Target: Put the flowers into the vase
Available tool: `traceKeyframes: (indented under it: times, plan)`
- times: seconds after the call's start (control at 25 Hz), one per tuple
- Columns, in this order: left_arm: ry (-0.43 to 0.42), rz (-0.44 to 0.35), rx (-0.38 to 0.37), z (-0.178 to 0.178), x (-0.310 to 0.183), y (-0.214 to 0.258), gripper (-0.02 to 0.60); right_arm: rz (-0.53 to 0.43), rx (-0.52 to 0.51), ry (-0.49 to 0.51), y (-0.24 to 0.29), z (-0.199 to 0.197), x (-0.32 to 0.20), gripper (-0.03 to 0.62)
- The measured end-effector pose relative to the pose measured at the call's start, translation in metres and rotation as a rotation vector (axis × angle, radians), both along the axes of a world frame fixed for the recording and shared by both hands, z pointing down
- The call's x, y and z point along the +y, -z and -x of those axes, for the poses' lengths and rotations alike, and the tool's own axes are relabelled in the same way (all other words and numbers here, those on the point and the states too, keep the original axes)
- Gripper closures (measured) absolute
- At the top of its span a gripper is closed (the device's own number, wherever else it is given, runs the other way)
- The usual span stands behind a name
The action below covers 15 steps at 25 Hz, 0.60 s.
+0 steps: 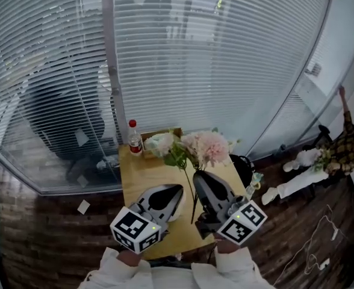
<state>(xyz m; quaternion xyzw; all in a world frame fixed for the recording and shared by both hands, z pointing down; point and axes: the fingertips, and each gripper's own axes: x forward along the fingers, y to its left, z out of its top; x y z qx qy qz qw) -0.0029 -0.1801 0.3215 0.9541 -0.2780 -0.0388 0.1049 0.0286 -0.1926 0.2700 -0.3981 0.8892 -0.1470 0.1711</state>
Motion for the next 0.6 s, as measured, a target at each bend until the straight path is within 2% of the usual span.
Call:
traceKeyframes:
  times: [0.16,0.32,0.6]
  plan:
    - [0.011,0.001,-0.032,0.011,-0.003,-0.002,0.574,-0.021,0.020,0.023,0.006,0.013,-0.004,0.569]
    - [0.030,-0.016,-0.033,0.022,-0.006,0.003,0.574,-0.046,0.034,0.036,0.012,0.027,-0.008,0.570]
    - [0.053,-0.014,-0.046,0.031,-0.008,0.003,0.572,-0.169,0.064,-0.001,0.031,0.038,-0.016,0.569]
